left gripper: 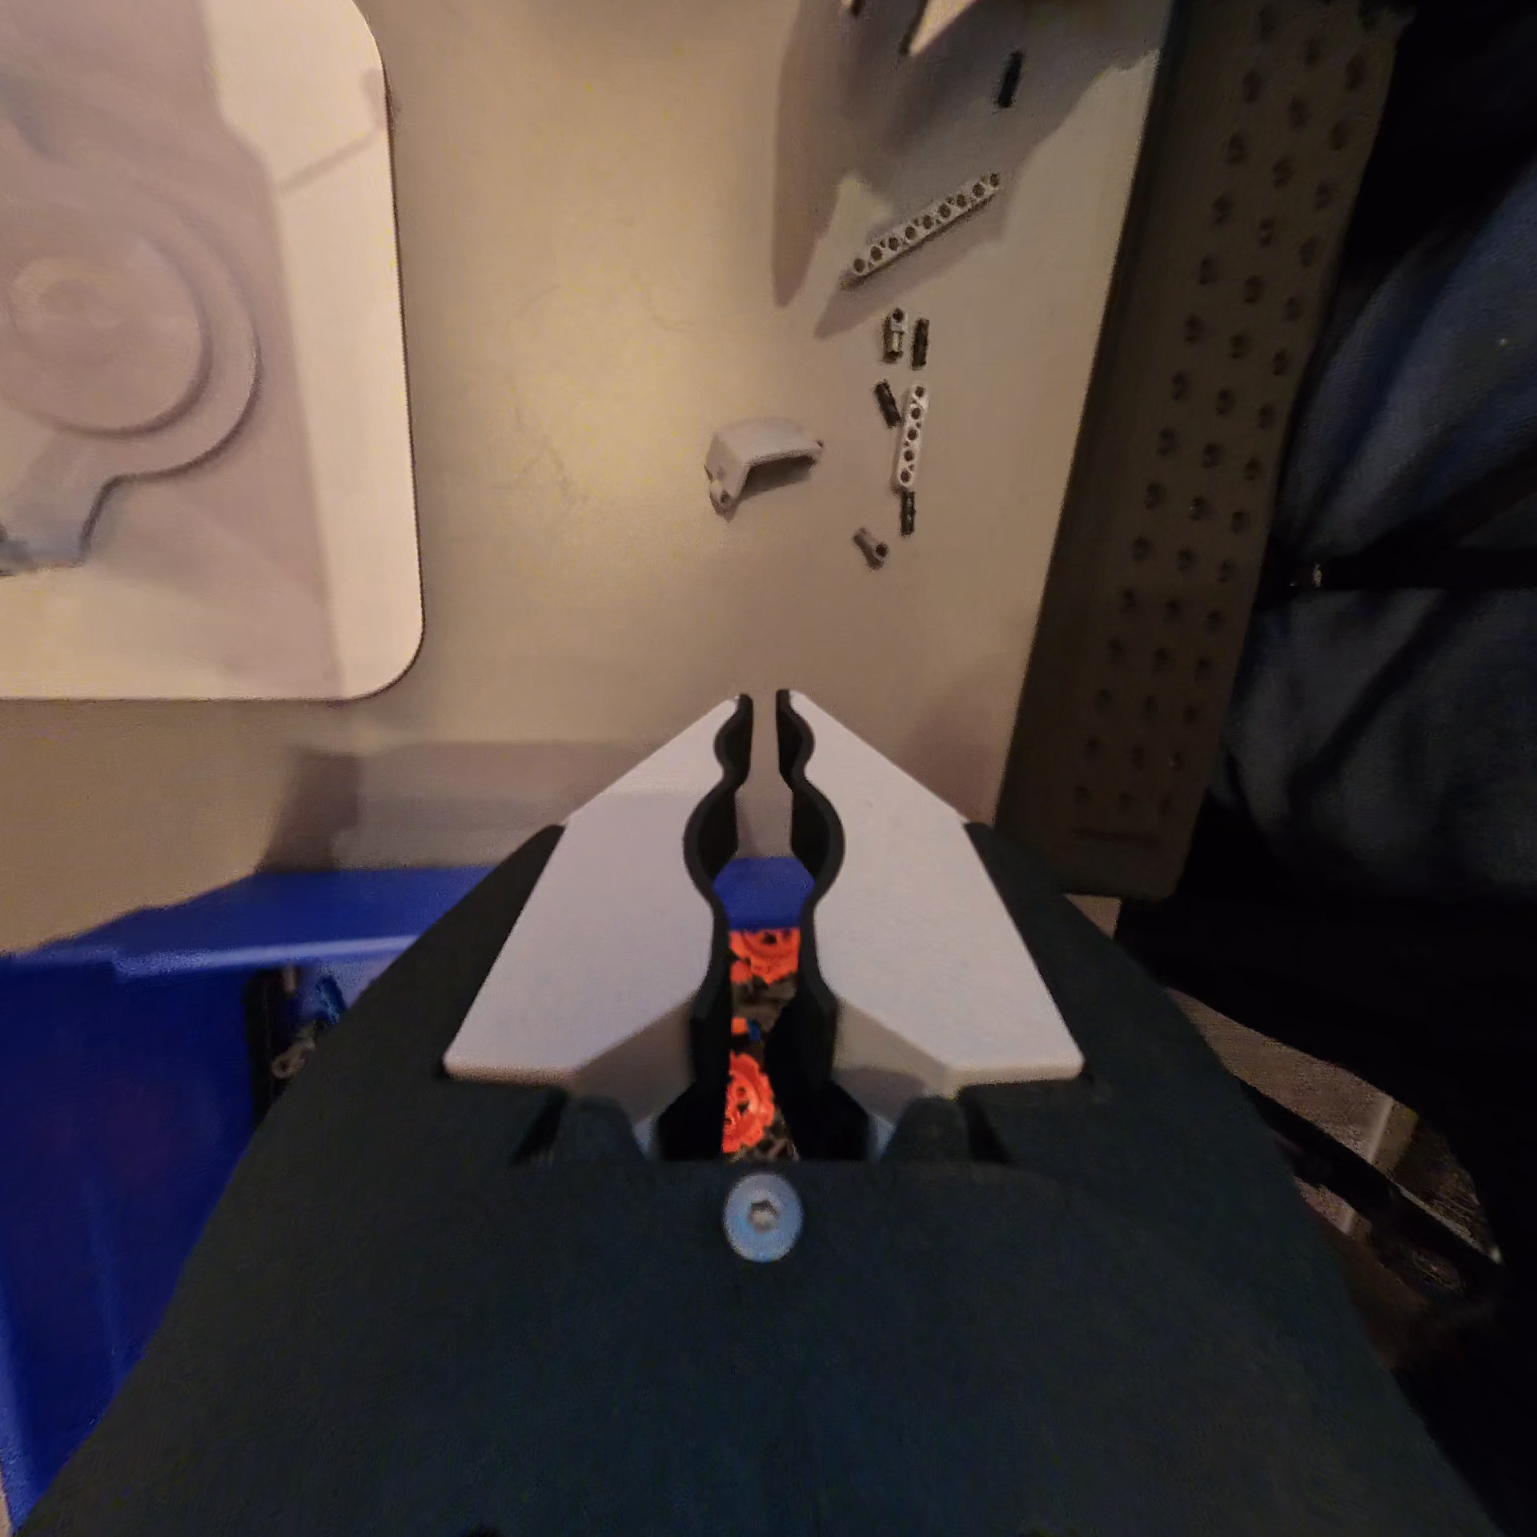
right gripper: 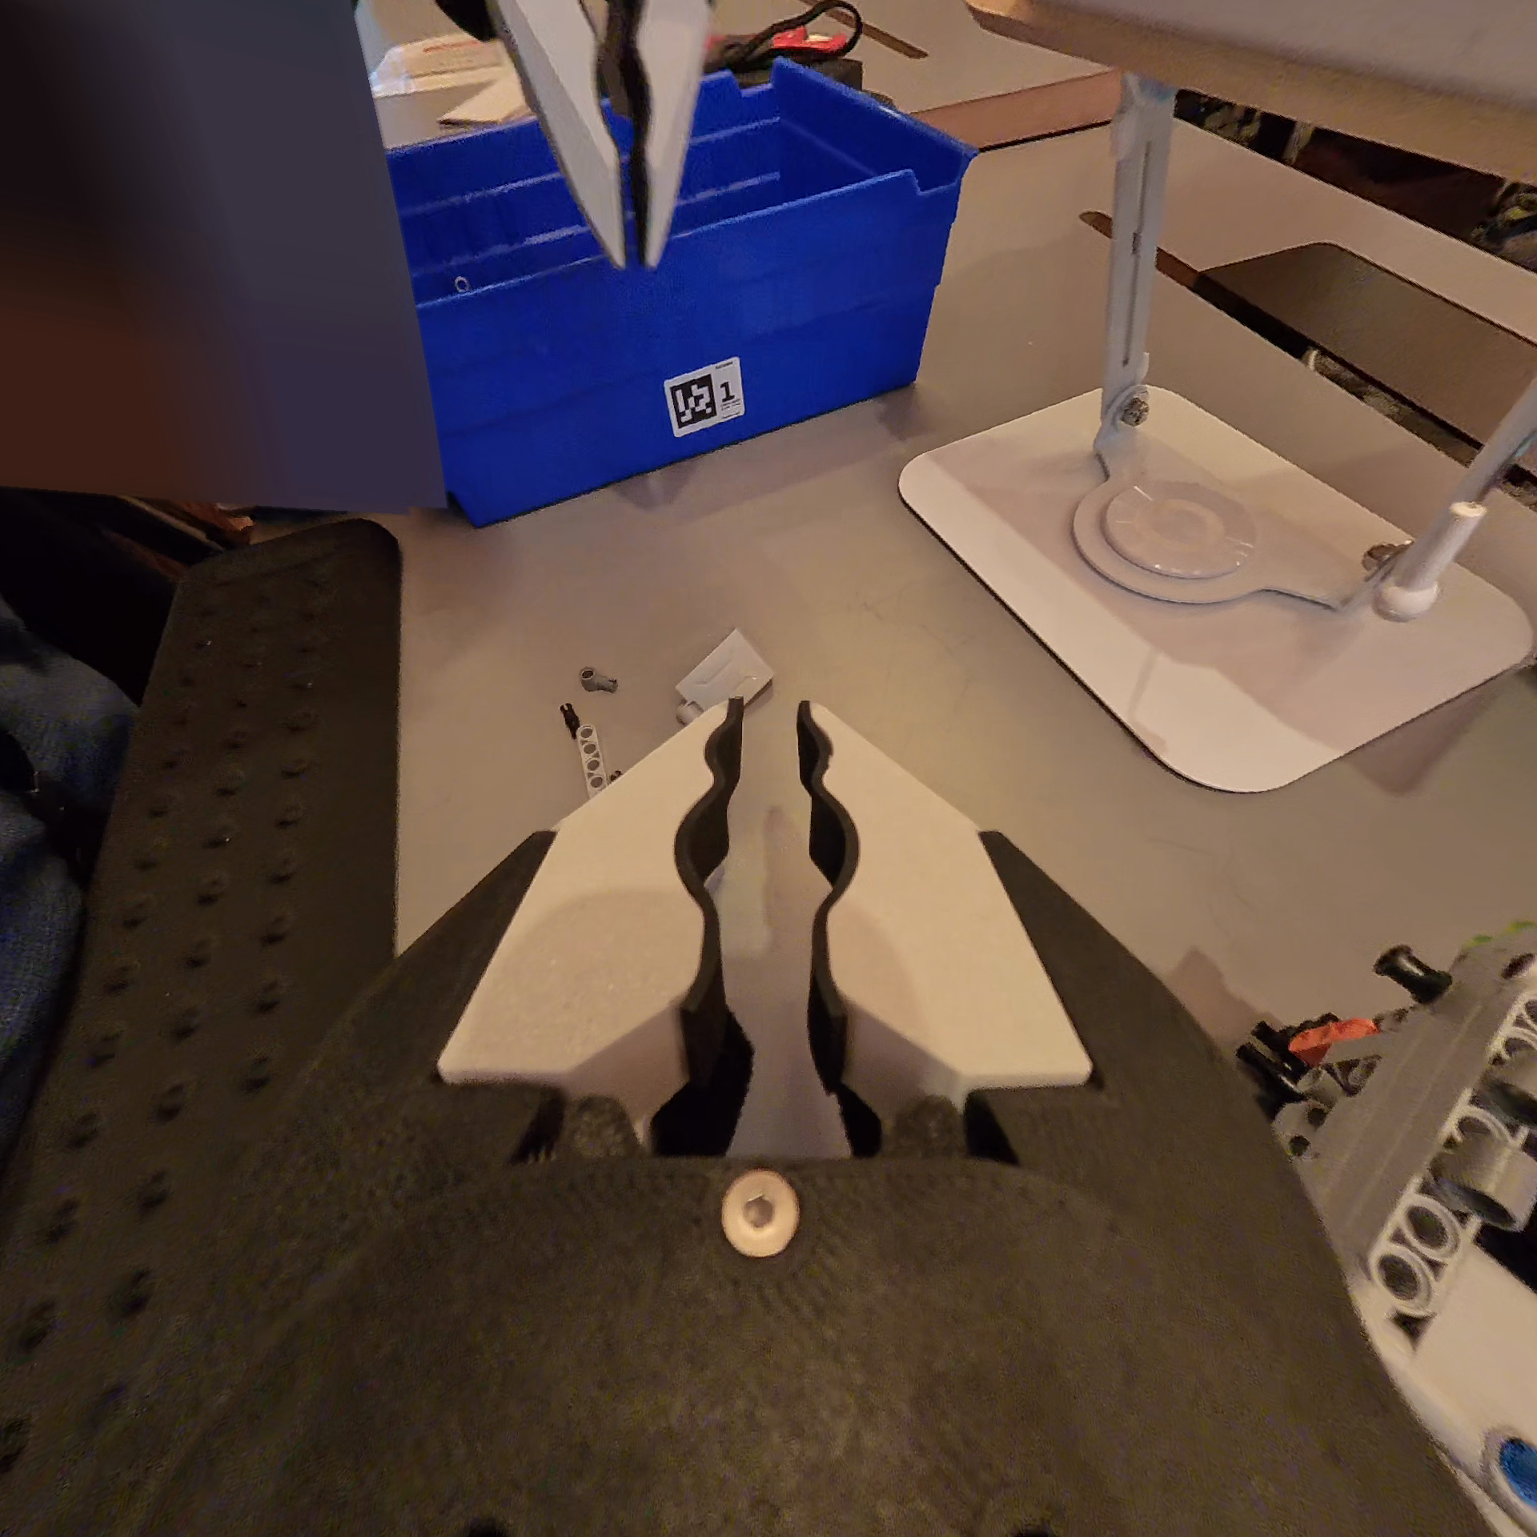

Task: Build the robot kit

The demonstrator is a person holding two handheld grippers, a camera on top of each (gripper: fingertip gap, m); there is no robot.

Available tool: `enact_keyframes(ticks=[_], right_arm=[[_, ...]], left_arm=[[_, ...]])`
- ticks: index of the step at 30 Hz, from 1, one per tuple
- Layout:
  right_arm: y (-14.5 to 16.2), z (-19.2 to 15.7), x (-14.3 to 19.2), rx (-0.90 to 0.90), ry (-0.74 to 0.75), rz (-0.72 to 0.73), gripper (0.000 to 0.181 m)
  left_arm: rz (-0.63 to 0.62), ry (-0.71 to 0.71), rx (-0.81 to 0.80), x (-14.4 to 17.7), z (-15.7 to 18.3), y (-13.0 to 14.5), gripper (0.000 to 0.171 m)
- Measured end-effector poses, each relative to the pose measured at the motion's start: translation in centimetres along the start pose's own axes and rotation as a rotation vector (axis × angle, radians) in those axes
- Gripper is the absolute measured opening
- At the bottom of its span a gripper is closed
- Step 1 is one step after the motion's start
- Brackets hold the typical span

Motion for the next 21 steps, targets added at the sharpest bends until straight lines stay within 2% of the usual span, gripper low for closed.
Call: enact_keyframes(ticks=[3, 6, 11, 15, 21], right_arm=[[0.0, 0.5, 0.3, -0.015, 0.028, 0.016, 0.010], [0.0, 1.0, 0.6, -0.038, 0.041, 0.033, 0.009], [0.2, 1.4, 0.7, -0.051, 0.050, 0.040, 0.009], [0.5, 1.6, 0.5, -0.057, 0.050, 0.031, 0.009], [1.0, 2.0, 0.3, -0.062, 0.057, 0.019, 0.008]], left_arm=[[0.036, -0.030, 0.011, 2.0, 0.1, 1.9, 0.008], [0.082, -0.100, 0.014, 3.4, -0.3, 3.4, 0.000], [0.185, -0.180, 0.017, 5.3, -1.1, 5.2, 0.000], [0.149, -0.211, 0.038, 5.5, -1.9, 7.1, 0.000], [0.183, -0.203, 0.100, 4.5, -3.5, 8.8, 0.000]])
Point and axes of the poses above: each gripper's, where its closed fingertips meet, x back along the fingers, y out of its underside, z = x × y across the jaws, the point moved 6 cm from there along x, back along the fingers, and after that the axes turned 4 degrees about -z, right-handed, at the moved point
